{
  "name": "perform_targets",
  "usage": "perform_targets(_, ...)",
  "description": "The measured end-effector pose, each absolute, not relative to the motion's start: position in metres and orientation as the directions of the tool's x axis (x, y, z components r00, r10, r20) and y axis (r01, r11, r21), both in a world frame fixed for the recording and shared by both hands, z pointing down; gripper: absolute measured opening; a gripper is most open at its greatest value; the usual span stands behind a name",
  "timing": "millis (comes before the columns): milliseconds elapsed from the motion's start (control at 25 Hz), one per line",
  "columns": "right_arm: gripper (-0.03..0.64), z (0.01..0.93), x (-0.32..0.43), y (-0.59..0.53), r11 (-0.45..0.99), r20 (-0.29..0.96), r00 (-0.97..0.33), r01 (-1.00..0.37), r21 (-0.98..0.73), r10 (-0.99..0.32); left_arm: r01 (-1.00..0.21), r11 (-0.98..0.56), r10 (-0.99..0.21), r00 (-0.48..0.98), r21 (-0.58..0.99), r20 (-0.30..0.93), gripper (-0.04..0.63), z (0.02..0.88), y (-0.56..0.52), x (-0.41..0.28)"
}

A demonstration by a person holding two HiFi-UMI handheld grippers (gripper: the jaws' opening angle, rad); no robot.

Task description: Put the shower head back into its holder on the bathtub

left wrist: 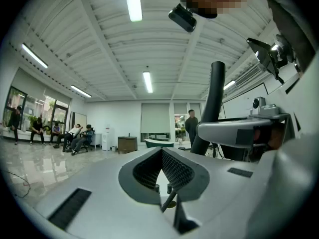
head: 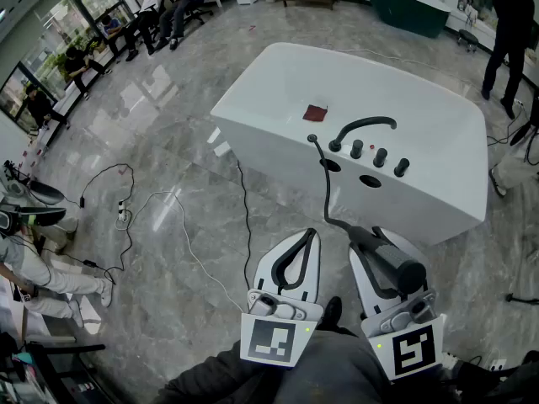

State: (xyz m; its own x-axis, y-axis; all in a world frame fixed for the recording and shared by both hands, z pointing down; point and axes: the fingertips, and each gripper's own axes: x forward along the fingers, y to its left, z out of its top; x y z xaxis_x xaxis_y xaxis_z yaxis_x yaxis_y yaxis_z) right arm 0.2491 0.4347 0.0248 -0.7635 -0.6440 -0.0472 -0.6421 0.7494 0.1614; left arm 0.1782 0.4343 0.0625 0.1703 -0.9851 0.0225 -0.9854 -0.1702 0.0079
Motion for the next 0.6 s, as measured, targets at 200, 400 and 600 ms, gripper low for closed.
perform_targets(200, 0.141, 0.024, 0.262, 0.425, 0.759, -0.047, -0.773, -0.631, 0.162, -0.633, -0.987, -0.163, -0.986, 0.163, -0.002, 0.026, 0.003, 0.063, 0.424, 0.192)
perform_targets(400, 0.141, 0.023, 0.267, 0.418, 0.778, -0.049, -0.792, -0.608, 0.159, -0.608, -0.993, -0.121, -0.992, 0.121, -0.010, 0.021, 0.003, 0.062, 0.421, 0.193)
perform_targets(600, 0.141, 0.024, 0.264, 0.411, 0.804, -0.061, -0.817, -0.576, 0.146, -0.574, -0.997, -0.077, -0.996, 0.077, 0.000, 0.043, 0.003, 0.073, 0.419, 0.190)
